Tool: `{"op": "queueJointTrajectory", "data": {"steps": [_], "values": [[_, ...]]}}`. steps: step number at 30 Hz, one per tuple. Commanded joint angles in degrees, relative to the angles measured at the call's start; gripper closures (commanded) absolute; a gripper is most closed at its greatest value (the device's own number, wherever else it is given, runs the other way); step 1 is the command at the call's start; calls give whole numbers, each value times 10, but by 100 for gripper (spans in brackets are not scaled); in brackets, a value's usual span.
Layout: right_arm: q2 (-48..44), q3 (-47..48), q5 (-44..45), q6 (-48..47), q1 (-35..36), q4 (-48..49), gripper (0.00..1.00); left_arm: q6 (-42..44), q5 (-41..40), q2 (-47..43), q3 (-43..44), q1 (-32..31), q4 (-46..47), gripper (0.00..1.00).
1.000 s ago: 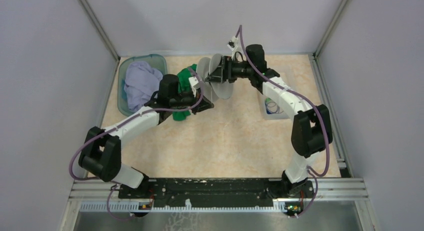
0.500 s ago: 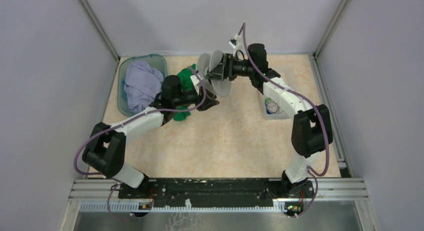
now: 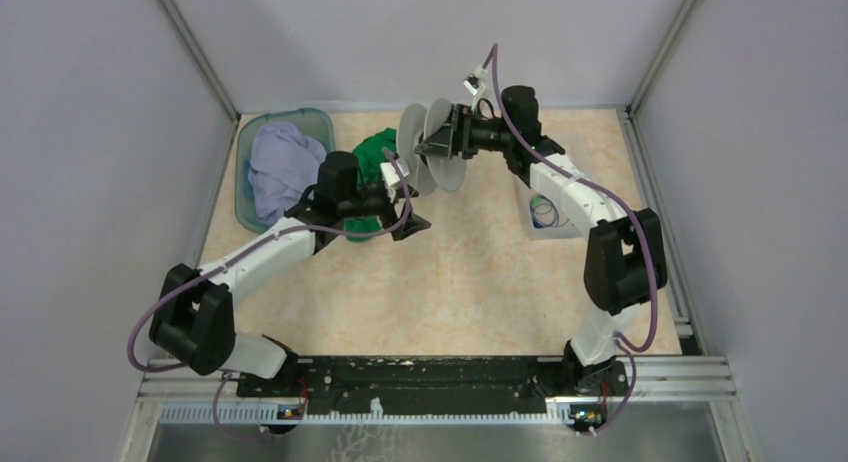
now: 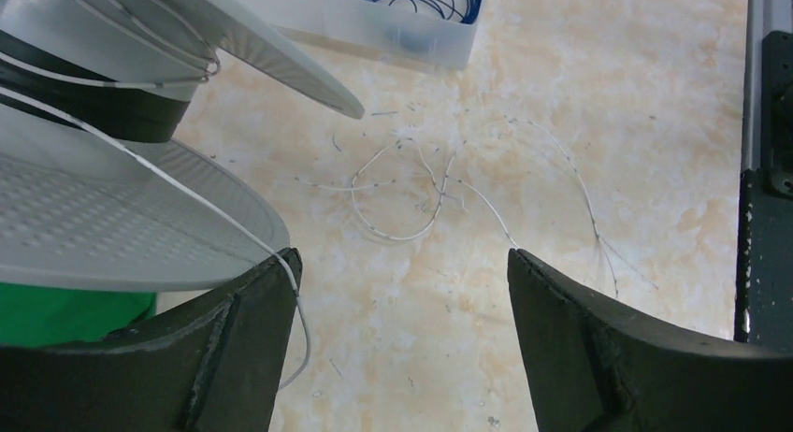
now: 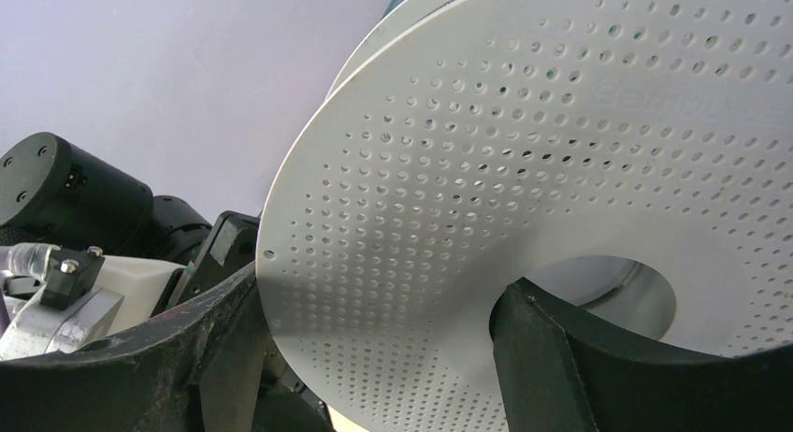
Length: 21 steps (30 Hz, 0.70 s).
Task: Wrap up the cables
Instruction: Wrap the cable around the cable reel.
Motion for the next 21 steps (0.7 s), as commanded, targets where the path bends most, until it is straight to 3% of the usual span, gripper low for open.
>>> {"op": "queueJointTrajectory", "data": {"steps": [1,7,13,21], "values": [[-43,9,-24,-8,-4,49,100,77,-8,-27,25,1,-92,12],[-43,11,-25,-15,-4,44,100,106,-20,-52,33,19,-151,11],[-43,11,-27,-17,-4,44,100,121,20,-62,39,45,-186,10],[-43,8,-32,-8,-4,52,100,24,31,-43,32,63,-81,17]]}}
